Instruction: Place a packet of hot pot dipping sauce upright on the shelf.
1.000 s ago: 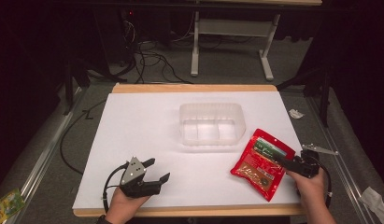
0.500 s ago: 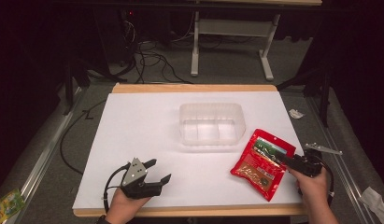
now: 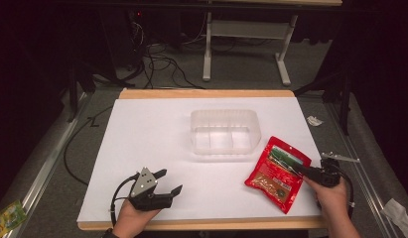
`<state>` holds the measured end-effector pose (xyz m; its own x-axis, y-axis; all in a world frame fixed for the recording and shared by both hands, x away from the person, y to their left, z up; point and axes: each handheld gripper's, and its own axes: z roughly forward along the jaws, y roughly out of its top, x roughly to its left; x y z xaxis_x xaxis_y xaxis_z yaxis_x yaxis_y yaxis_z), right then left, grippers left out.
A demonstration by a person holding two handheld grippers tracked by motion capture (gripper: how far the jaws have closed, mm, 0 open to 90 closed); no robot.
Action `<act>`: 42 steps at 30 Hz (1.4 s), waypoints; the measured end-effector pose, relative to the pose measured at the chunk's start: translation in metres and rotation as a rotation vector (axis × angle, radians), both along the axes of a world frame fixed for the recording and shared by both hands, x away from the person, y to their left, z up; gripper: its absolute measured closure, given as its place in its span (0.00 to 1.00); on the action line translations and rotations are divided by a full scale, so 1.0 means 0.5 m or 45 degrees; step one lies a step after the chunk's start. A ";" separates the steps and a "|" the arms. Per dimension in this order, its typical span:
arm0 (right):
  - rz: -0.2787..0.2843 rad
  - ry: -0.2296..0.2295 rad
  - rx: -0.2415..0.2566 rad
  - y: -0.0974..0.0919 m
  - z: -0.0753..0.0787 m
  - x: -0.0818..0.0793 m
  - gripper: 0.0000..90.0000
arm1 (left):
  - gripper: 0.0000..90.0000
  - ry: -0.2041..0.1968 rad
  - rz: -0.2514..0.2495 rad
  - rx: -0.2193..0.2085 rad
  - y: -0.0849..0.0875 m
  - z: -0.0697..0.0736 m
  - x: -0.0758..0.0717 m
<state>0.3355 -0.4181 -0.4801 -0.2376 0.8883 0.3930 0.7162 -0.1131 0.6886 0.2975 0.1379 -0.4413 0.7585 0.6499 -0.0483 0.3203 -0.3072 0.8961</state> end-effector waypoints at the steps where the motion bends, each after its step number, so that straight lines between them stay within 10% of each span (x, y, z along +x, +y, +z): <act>1: 0.008 -0.010 -0.002 0.000 0.001 0.000 0.99 | 0.28 -0.002 -0.003 0.000 0.000 0.001 -0.001; 17: -0.024 -0.192 0.030 0.043 0.073 -0.063 1.00 | 0.28 -0.026 0.009 -0.019 0.006 0.005 -0.004; 42: 0.222 -0.619 0.023 0.151 0.214 -0.151 1.00 | 0.28 -0.045 0.020 -0.058 0.009 0.010 -0.004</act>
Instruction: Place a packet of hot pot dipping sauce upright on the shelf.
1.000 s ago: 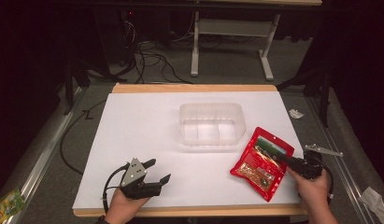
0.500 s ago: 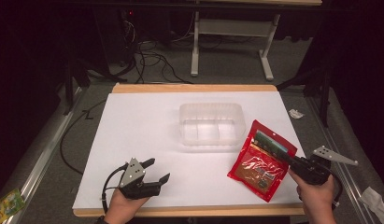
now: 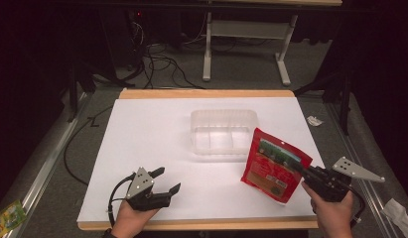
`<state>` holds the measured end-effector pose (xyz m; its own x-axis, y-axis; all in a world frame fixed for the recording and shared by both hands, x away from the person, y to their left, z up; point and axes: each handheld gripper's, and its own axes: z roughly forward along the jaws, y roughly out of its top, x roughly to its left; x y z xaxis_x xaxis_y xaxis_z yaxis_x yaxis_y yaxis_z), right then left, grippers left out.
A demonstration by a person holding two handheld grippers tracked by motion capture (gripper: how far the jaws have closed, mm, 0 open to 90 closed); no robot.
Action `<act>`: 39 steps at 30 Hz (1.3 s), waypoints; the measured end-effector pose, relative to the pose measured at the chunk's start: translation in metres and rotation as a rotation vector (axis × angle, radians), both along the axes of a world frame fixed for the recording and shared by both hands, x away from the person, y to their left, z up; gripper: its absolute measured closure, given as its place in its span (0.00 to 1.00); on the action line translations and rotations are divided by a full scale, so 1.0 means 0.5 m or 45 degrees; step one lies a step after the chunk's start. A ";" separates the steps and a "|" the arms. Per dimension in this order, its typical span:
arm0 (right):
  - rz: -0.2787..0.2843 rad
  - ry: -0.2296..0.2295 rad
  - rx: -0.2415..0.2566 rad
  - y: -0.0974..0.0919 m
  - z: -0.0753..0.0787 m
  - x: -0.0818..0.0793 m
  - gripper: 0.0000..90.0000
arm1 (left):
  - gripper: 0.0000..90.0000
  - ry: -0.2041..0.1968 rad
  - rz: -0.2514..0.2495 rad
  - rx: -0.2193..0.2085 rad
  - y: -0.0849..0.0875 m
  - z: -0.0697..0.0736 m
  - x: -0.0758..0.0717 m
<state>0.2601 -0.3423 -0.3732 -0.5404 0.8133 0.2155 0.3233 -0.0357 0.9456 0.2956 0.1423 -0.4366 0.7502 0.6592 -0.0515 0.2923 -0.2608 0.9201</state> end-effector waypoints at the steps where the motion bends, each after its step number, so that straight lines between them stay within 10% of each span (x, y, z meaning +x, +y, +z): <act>1: 0.013 -0.018 -0.006 0.008 0.005 -0.003 1.00 | 0.28 0.000 -0.001 -0.001 -0.001 0.000 0.000; 12: 0.080 -0.110 -0.047 0.066 0.034 0.004 1.00 | 0.28 0.066 0.025 -0.079 -0.037 -0.011 0.028; 19: 0.180 -0.094 -0.009 0.107 0.028 0.007 1.00 | 0.28 0.035 -0.095 -0.020 -0.104 -0.013 0.013; 28: 0.271 -0.095 0.007 0.160 0.025 0.012 1.00 | 0.30 0.040 -0.146 -0.192 -0.153 0.012 0.024; 39: 0.381 -0.080 -0.026 0.215 0.006 0.011 1.00 | 0.38 0.049 -0.160 -0.265 -0.166 0.012 0.055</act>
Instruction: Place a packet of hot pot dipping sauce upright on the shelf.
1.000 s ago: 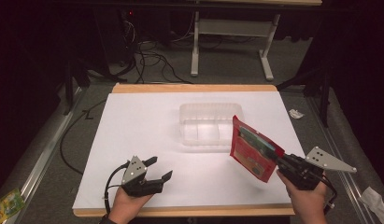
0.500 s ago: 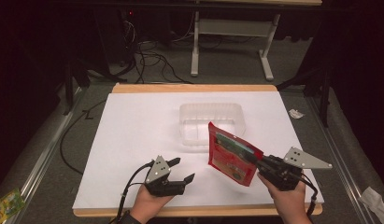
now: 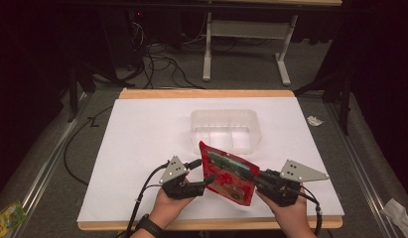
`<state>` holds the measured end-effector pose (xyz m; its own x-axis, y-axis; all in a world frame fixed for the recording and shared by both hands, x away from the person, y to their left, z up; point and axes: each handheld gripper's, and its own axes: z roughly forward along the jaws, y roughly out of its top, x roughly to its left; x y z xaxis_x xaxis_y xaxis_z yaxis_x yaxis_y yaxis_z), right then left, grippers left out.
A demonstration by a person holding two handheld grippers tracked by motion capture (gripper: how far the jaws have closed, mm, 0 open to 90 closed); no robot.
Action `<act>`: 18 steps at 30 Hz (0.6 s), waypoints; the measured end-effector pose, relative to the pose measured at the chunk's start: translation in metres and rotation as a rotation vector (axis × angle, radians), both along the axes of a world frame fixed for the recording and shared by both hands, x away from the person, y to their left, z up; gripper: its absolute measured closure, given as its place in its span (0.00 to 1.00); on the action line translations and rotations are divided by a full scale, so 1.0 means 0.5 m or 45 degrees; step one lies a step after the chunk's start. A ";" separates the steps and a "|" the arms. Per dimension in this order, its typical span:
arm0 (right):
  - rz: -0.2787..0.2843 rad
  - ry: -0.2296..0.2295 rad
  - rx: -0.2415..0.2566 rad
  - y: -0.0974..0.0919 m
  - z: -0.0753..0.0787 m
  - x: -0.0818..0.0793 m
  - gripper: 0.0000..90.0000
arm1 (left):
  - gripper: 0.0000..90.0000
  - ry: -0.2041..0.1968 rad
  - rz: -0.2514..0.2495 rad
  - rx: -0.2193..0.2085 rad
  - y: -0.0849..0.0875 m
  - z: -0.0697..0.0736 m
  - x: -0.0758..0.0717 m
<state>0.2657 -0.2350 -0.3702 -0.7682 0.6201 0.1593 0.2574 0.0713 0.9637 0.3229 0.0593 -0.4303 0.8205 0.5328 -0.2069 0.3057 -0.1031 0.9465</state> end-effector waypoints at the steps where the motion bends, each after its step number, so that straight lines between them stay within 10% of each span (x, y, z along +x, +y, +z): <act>1: 0.002 0.003 -0.001 0.002 -0.003 0.001 1.00 | 0.39 0.008 -0.002 -0.011 0.000 0.001 0.003; 11: -0.045 0.054 0.028 -0.029 -0.029 0.006 0.99 | 0.89 -0.048 0.010 0.027 -0.011 0.010 -0.013; 18: -0.065 0.044 -0.010 -0.034 -0.032 -0.001 0.88 | 0.97 -0.082 0.014 0.057 -0.015 0.013 -0.018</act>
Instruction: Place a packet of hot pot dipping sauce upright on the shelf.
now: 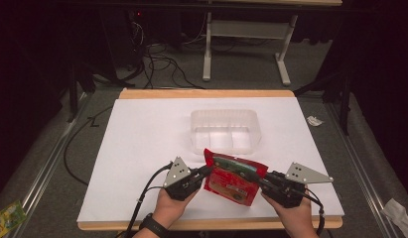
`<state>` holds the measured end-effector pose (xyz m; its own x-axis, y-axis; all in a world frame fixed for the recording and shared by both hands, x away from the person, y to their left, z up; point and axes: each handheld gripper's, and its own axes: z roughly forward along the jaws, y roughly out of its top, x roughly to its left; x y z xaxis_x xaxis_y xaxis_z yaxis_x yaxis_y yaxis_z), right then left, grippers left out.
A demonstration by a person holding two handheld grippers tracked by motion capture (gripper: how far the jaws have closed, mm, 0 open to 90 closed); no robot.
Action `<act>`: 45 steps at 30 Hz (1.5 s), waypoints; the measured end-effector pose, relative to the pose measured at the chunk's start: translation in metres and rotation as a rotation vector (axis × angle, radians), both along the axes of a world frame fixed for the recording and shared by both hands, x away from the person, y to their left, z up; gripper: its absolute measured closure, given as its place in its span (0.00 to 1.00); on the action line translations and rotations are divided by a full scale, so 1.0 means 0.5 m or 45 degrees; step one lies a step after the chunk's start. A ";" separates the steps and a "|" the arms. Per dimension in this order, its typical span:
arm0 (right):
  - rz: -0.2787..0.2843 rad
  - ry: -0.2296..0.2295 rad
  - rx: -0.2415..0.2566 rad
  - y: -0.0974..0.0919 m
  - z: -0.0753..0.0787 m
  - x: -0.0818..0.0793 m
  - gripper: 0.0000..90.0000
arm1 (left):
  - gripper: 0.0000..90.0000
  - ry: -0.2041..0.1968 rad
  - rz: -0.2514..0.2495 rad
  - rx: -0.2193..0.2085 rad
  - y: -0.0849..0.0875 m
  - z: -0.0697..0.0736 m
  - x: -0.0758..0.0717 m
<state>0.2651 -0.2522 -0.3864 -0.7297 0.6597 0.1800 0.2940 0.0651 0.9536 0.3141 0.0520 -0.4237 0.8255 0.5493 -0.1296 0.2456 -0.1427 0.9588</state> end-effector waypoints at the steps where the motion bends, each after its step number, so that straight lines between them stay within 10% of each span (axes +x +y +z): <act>1: -0.001 0.008 -0.011 0.001 -0.002 0.000 0.81 | 0.97 0.001 0.000 0.001 0.000 0.000 0.000; 6: -0.031 0.056 -0.072 0.010 -0.021 0.002 0.59 | 0.96 -0.006 0.008 0.009 0.000 -0.002 0.002; 13: 0.013 0.166 -0.159 0.029 -0.068 0.016 0.57 | 0.94 -0.004 0.007 0.007 0.001 -0.002 0.003; 18: 0.059 0.199 -0.222 0.047 -0.090 0.021 0.68 | 0.90 -0.009 0.019 0.012 0.002 -0.002 0.002; 27: 0.064 0.205 -0.252 0.043 -0.100 0.025 0.92 | 0.50 -0.028 0.048 0.101 0.018 -0.012 -0.009; 45: 0.060 0.182 -0.245 0.043 -0.083 0.021 0.98 | 0.45 0.021 0.122 0.172 0.070 -0.027 0.013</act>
<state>0.2757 -0.2309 -0.4279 -0.7367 0.6576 0.1578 0.4172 0.2583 0.8713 0.3207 0.0870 -0.4374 0.7668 0.6389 -0.0625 0.2801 -0.2453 0.9281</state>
